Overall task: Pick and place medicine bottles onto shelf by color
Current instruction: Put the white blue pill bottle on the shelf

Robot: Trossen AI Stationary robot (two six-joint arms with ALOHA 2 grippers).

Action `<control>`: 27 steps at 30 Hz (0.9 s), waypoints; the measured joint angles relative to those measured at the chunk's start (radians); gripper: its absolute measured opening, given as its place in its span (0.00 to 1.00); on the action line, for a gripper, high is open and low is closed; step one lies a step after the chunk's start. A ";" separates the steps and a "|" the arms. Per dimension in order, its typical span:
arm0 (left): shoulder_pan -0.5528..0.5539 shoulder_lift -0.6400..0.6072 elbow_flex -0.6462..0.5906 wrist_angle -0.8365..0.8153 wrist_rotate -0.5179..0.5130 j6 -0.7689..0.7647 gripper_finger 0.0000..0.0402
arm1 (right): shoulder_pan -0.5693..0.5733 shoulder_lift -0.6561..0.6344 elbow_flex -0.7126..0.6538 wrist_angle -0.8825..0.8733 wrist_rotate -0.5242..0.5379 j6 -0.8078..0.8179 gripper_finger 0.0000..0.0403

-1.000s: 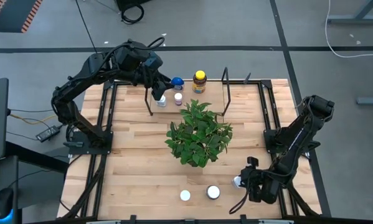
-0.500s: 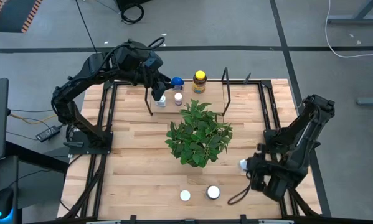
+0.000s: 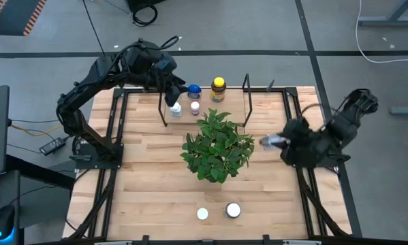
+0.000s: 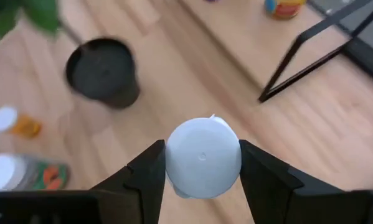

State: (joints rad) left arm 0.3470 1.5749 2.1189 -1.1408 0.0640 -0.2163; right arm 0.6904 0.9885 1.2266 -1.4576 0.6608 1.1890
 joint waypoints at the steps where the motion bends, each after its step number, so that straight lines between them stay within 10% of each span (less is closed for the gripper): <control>1: 0.006 0.000 0.000 0.000 0.000 0.002 0.43 | -0.040 -0.013 0.000 0.018 -0.002 -0.050 0.45; 13: 0.072 0.000 0.031 0.001 0.000 0.078 0.43 | -0.588 0.048 0.183 0.189 -0.144 -0.587 0.45; 27: 0.145 0.000 0.045 0.040 0.000 0.098 0.43 | -1.071 0.329 0.387 0.369 -0.573 -0.969 0.46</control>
State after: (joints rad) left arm 0.4925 1.5748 2.1639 -1.1004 0.0644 -0.1184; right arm -0.3805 1.3177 1.6137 -1.0887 0.0882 0.2202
